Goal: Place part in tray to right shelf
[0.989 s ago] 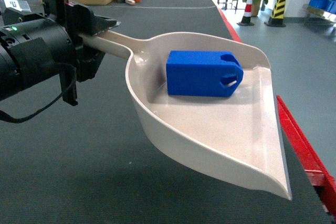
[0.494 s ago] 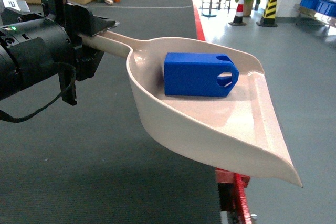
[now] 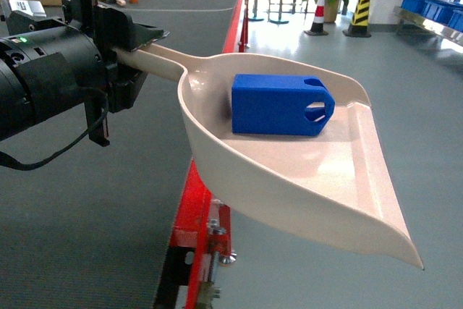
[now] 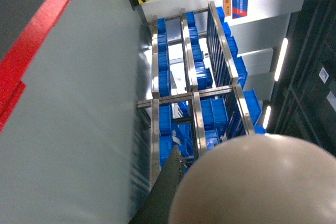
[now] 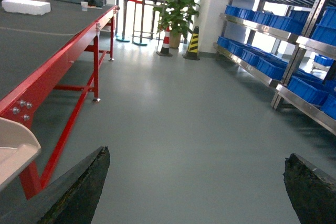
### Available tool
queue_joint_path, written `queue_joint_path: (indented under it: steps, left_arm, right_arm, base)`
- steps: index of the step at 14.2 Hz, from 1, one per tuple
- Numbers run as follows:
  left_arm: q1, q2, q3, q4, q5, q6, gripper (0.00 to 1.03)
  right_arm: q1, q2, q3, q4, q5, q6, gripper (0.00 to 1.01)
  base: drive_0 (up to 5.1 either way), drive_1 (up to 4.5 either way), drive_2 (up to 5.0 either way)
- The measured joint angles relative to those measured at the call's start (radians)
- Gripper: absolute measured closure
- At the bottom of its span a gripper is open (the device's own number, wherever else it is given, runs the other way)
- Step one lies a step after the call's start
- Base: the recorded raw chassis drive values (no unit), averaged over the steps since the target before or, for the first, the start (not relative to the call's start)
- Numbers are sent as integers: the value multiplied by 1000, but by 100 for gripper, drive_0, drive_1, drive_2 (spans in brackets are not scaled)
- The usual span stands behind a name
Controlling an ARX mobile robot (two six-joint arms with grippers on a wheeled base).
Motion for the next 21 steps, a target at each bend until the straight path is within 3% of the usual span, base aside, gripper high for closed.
queue_joint_path:
  steps: [21]
  left_arm:
    - [-16,0,0,4,15,-1,91]
  right_arm:
    - [0,-1,0,2,2,0,3]
  base:
    - [503,-234,-234]
